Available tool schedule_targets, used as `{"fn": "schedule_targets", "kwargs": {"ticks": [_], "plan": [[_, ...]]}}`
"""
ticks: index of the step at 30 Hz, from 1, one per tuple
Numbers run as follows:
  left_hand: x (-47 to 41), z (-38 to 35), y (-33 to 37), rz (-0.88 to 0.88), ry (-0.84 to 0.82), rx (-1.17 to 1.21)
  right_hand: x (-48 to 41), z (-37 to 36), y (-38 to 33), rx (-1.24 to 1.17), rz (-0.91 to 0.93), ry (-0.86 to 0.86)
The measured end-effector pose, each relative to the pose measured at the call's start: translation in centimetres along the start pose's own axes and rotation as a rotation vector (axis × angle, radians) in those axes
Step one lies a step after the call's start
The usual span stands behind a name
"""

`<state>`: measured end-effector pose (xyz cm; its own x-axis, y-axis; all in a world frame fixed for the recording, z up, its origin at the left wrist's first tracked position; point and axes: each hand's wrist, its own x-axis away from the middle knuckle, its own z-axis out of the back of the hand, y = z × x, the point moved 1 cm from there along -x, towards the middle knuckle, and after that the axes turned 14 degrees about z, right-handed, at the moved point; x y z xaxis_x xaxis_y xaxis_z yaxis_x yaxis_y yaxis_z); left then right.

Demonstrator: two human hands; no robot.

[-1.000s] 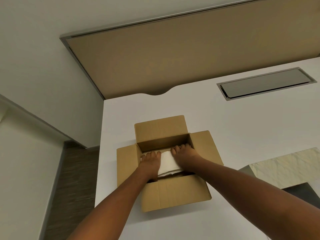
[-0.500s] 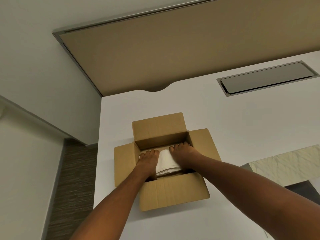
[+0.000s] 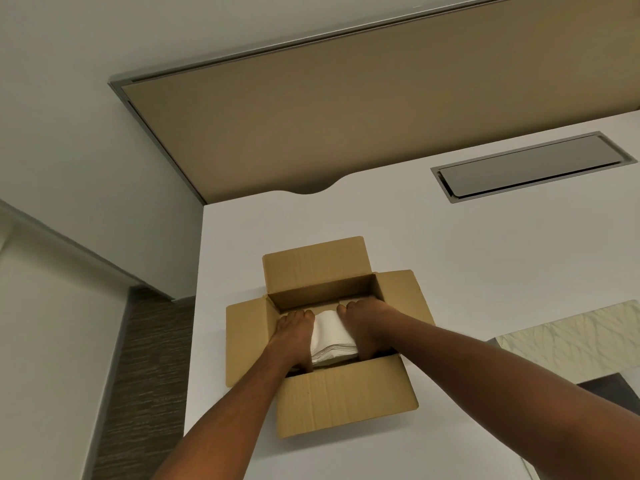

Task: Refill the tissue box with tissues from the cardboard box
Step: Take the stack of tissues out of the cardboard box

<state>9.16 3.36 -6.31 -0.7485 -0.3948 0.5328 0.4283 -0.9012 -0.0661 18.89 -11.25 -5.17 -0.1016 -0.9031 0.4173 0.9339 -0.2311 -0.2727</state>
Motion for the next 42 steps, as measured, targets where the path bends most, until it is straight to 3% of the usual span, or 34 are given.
{"fn": "schedule_targets", "kwargs": {"ticks": [15,17,22,30,37,42], "plan": [[0.1,-0.6,0.1,-0.005,0.035,0.054,-0.5,5.3,0.9,-0.652,-0.023,-0.314],[0.2,-0.4,0.2,-0.002,0.031,0.071,-0.7,5.9,0.5,-0.703,-0.076,-0.259],[0.9,0.4,0.4,0.014,0.032,0.13,-0.9,7.1,0.7,-0.559,-0.156,-0.192],[2.6,2.5,0.6,-0.036,0.061,0.256,0.1,9.6,1.8,-0.761,-0.199,-0.205],[5.0,5.9,0.7,-0.033,0.076,0.264,2.0,12.3,1.9,-0.716,-0.19,-0.238],[8.0,8.3,1.3,-0.03,0.155,0.195,4.9,13.0,1.1,-0.656,-0.146,-0.157]]}}
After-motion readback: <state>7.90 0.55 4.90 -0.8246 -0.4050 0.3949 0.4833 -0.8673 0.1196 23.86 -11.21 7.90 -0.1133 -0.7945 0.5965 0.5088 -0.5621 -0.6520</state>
